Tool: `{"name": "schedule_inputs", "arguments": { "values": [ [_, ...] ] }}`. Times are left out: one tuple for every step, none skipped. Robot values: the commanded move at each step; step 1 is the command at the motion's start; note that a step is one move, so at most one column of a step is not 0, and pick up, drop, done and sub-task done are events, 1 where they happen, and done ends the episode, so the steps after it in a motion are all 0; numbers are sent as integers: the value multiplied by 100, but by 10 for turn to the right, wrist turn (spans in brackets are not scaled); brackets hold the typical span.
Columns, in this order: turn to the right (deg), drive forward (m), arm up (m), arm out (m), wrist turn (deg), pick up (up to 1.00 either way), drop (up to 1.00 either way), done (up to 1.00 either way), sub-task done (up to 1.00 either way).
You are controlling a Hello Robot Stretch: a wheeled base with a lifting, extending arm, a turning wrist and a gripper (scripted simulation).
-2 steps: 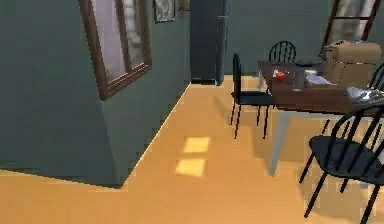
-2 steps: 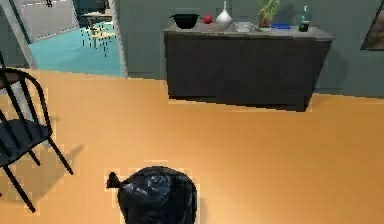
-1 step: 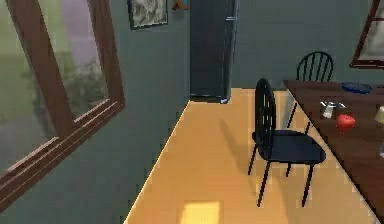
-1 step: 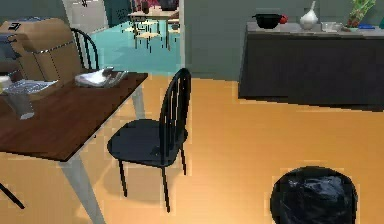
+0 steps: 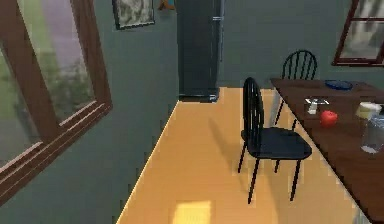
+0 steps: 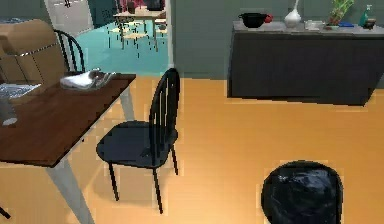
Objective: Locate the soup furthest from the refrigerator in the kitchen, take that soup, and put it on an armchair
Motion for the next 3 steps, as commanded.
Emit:
{"name": "schedule_inputs", "arguments": {
  "values": [
    [0,90,0,0,0,0,0,0,0],
    [450,0,0,0,0,0,0,0,0],
    [450,0,0,0,0,0,0,0,0]
  ]
}}
